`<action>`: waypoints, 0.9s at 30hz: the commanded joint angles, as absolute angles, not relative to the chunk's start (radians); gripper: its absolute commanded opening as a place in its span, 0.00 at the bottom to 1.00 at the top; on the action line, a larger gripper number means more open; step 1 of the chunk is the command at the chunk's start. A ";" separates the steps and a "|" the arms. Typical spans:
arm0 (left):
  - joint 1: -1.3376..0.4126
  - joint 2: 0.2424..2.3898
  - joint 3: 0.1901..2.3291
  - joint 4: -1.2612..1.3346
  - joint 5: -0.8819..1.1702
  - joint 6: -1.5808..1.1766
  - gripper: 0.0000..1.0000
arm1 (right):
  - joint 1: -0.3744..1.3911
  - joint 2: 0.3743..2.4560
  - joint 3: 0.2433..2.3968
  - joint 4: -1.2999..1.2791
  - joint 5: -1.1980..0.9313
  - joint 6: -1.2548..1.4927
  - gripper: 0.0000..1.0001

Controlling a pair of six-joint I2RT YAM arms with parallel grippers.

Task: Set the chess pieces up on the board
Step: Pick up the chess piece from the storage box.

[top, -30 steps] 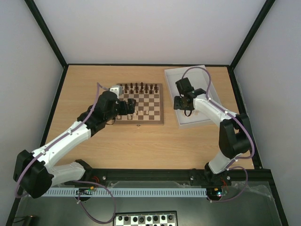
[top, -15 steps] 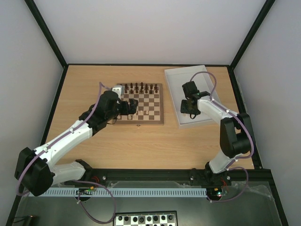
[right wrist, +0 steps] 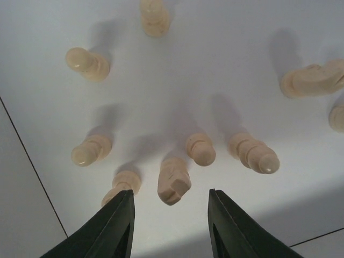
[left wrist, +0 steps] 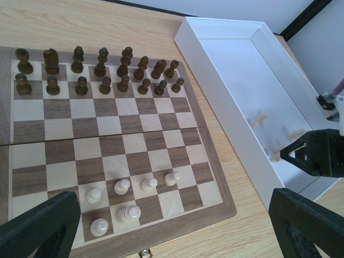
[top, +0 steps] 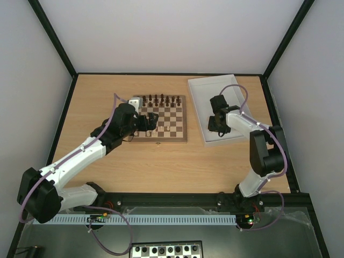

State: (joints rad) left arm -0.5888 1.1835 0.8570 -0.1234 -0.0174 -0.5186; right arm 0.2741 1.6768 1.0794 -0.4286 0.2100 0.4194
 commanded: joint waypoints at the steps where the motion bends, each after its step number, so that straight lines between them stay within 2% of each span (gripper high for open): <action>1: -0.583 1.189 0.848 -0.111 -0.010 -0.507 0.99 | 0.268 1.712 1.080 -0.437 0.206 0.419 0.37; 10: -0.577 1.190 0.848 -0.110 -0.008 -0.506 0.99 | 0.264 1.739 1.091 -0.426 0.204 0.417 0.32; 20: -0.572 1.193 0.846 -0.110 -0.005 -0.506 1.00 | 0.261 1.755 1.098 -0.417 0.194 0.416 0.15; 27: -0.572 1.192 0.849 -0.112 -0.007 -0.506 0.99 | 0.260 1.715 1.103 -0.429 0.194 0.416 0.10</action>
